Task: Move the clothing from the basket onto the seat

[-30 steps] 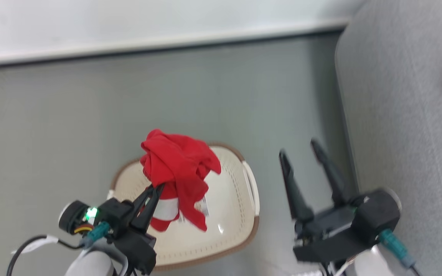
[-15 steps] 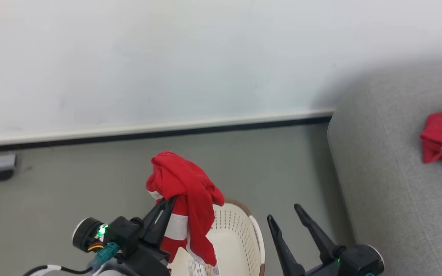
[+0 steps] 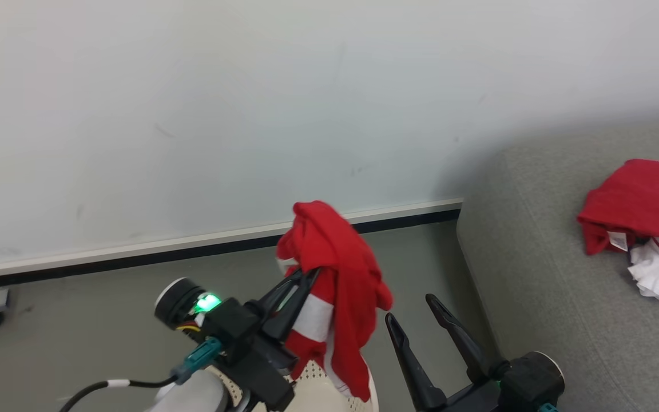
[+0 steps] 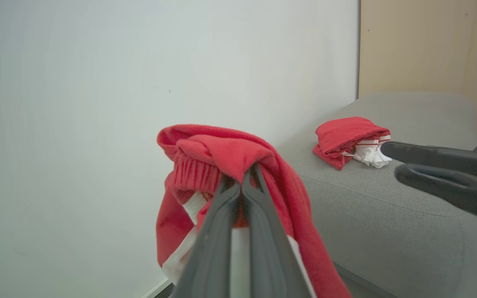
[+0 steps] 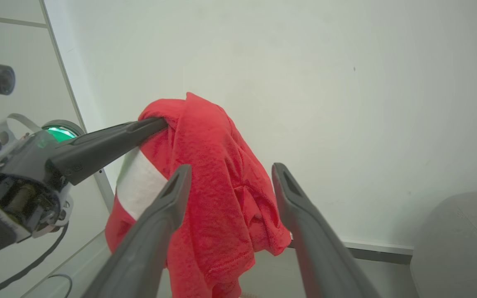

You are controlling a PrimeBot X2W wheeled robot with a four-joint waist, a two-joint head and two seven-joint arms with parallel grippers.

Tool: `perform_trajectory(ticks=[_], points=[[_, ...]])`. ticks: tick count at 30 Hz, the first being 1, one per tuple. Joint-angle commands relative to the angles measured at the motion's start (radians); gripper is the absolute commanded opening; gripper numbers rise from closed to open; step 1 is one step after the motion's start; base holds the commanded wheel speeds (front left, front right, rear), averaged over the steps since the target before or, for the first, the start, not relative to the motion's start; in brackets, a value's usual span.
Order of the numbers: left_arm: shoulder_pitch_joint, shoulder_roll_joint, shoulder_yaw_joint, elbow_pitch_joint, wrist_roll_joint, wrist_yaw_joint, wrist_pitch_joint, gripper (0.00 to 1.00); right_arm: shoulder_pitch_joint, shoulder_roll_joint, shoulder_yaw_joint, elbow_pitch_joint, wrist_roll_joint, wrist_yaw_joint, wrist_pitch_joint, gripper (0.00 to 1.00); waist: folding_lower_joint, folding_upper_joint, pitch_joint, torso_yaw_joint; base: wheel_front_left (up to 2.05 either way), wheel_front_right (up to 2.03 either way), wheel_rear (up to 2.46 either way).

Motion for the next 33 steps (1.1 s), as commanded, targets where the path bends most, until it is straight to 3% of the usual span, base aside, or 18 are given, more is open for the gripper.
perform_trajectory(ticks=[1,12,21,22,23,25,33], points=[[-0.015,-0.008,-0.006,-0.005,0.009,-0.007,-0.006,0.0,-0.003,-0.004,-0.002,-0.003,-0.002,-0.001,-0.001,1.0,0.0,0.0001,-0.006,-0.022,0.0,0.0,0.0],[-0.077,-0.083,-0.067,-0.017,0.013,-0.045,-0.003,0.0,-0.012,0.007,-0.054,-0.024,-0.013,-0.001,-0.001,1.0,0.0,0.0001,0.001,-0.08,0.0,0.0,0.0],[-0.09,-0.088,-0.125,-0.04,0.009,-0.07,0.008,0.0,-0.005,0.005,-0.049,-0.007,0.008,-0.001,-0.001,1.0,0.0,0.0001,0.003,-0.084,0.0,0.0,0.0],[-0.09,-0.088,-0.129,-0.041,0.009,-0.071,0.009,0.0,-0.006,0.004,-0.045,-0.004,0.01,-0.001,-0.001,0.94,0.0,0.0001,0.003,-0.082,0.0,0.0,0.0],[-0.089,-0.088,-0.134,-0.043,0.008,-0.073,0.009,0.0,-0.008,0.002,-0.041,-0.001,0.011,-0.001,-0.001,0.47,0.0,0.0001,0.004,-0.08,0.0,0.0,0.0],[-0.087,-0.087,-0.144,-0.046,0.006,-0.073,0.009,0.0,-0.016,0.0,-0.04,0.0,0.011,-0.001,-0.001,0.0,0.0,0.0001,0.005,-0.074,0.0,0.0,0.0],[-0.087,-0.072,-0.165,-0.055,-0.032,-0.089,0.002,0.0,-0.043,-0.007,-0.029,-0.002,0.009,-0.001,-0.001,0.0,0.0,0.0001,0.017,-0.054,0.0,0.0,0.0]])
